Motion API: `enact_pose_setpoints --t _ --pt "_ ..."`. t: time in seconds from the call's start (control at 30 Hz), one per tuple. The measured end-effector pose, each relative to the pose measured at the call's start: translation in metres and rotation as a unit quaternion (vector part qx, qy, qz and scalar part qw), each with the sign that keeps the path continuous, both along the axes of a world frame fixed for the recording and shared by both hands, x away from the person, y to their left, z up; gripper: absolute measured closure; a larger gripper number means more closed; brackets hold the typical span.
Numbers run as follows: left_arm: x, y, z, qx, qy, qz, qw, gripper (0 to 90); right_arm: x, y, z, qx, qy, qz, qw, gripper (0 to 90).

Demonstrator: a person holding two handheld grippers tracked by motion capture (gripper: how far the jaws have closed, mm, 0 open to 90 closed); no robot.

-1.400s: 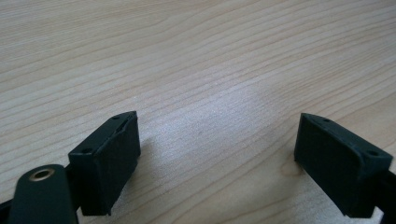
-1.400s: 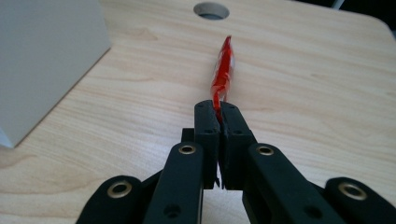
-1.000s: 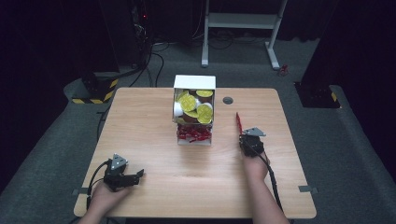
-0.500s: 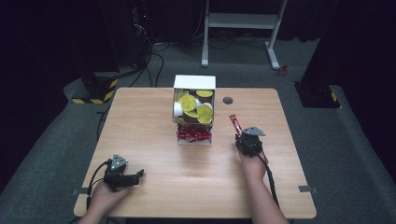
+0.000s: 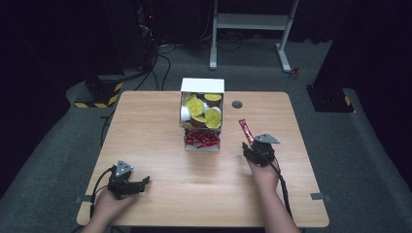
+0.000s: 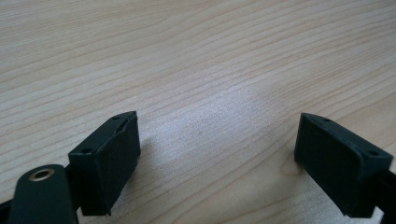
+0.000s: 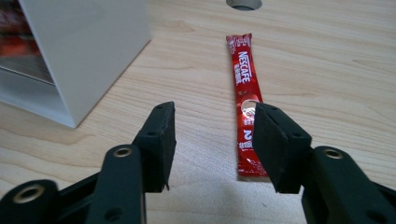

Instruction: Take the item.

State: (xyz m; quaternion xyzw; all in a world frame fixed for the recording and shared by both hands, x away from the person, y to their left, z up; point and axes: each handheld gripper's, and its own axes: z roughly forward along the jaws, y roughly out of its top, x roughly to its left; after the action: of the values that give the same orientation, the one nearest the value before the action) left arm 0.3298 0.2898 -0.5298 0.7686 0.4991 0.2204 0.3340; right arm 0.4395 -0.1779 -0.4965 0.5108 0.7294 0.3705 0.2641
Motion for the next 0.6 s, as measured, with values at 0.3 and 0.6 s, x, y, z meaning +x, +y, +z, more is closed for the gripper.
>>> enact_pose_setpoints --t 0.3,0.6 --pt "0.000 0.000 0.000 0.000 -0.001 0.001 1.0000 14.6 -0.018 -0.014 0.008 0.022 -0.010 -0.004 0.9997 36.2" --pt "0.000 0.000 0.000 0.000 -0.001 0.001 1.0000 14.6 -0.037 -0.028 0.012 0.024 -0.010 -0.010 0.9996 31.6"
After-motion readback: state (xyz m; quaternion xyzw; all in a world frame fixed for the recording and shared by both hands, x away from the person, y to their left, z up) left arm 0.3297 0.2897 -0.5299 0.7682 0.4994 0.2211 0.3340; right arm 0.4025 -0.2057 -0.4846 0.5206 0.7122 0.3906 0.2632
